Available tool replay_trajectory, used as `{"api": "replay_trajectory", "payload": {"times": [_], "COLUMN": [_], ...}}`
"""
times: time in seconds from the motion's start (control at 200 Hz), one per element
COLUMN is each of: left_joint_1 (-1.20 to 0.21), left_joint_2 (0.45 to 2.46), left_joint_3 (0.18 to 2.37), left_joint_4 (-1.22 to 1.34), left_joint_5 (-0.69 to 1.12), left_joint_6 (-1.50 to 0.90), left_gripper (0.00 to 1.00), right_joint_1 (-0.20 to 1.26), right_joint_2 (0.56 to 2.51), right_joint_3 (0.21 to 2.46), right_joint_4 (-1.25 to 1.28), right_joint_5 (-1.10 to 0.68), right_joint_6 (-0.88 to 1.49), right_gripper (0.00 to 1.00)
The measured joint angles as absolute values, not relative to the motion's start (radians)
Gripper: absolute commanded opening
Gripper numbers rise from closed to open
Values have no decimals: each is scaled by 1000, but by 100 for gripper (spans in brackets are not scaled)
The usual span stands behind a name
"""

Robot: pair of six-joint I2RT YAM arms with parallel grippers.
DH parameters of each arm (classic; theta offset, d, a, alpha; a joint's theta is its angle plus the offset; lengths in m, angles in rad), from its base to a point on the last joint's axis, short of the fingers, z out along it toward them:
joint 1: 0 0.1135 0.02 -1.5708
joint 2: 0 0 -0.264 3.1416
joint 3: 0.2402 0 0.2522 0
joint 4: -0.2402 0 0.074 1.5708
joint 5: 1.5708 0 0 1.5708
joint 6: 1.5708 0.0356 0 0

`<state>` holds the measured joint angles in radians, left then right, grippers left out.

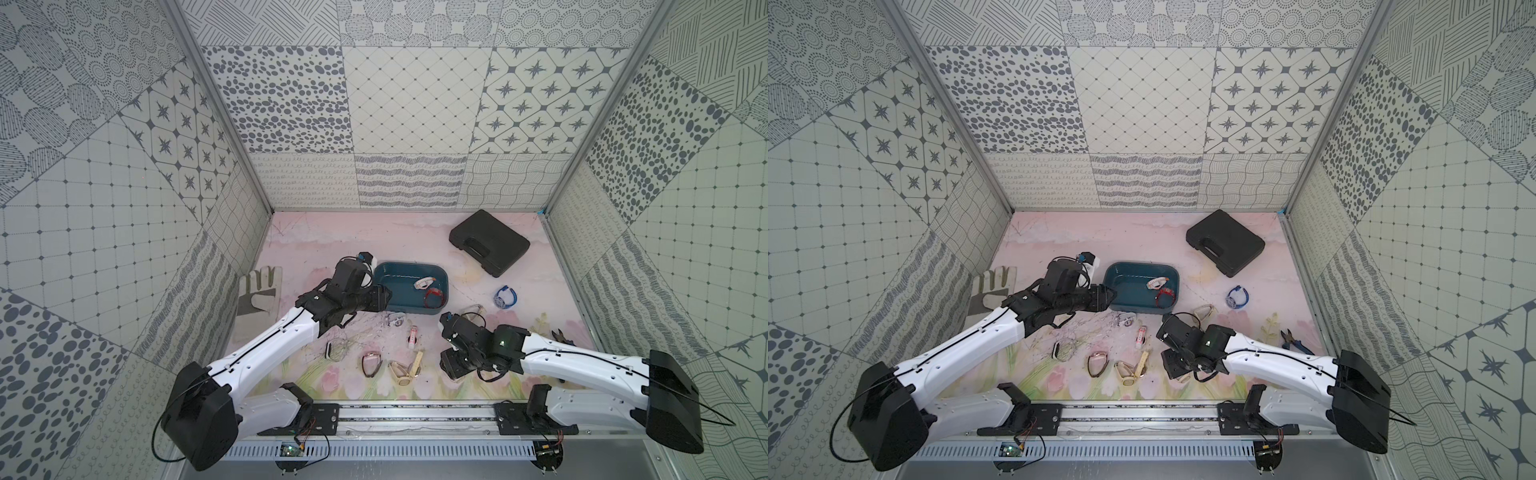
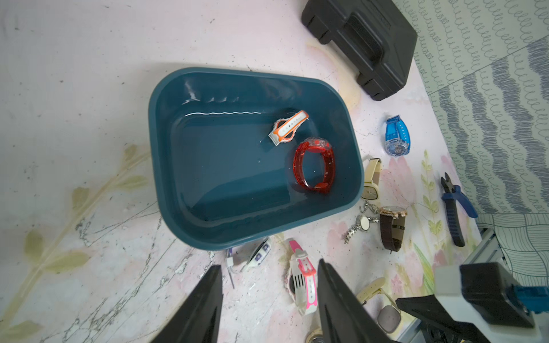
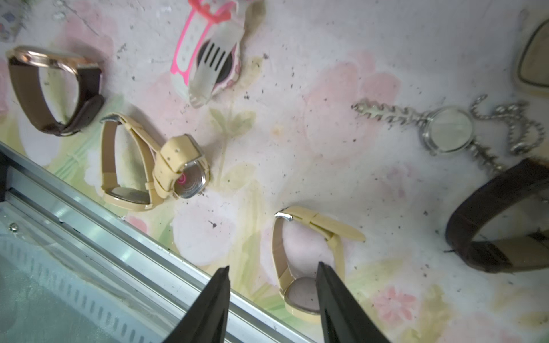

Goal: Put the watch into the storage box
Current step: Pick up the watch at the center of the board.

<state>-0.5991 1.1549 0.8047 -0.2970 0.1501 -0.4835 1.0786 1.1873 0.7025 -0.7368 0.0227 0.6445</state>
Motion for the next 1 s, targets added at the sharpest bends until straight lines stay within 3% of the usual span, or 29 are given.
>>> {"api": "replay_trajectory", "payload": {"times": [0.19,0.7,0.835,1.001], "left_joint_1": [-587,-568,-566,-564], "left_joint_2": [1097,1032,1024,1015], "left_joint_3": [730,668,665,665], "left_joint_4": [-290,-274,-274,-274], "left_joint_5": [169,195,197,199], "left_joint_6": [-506,-539,-540,-542], "left_gripper": [56,56,56,56], "right_joint_1": [1120,1144,1144,1144], "right_joint_2": [1328,1475,1512,1535], "right_joint_3": [727,794,794,810], "right_joint_4": [-764,-780,-783,-805], "right_joint_5": [35,70,81,97], "right_joint_6": [663,667,667,664], "right_gripper": [49,40,26,1]}}
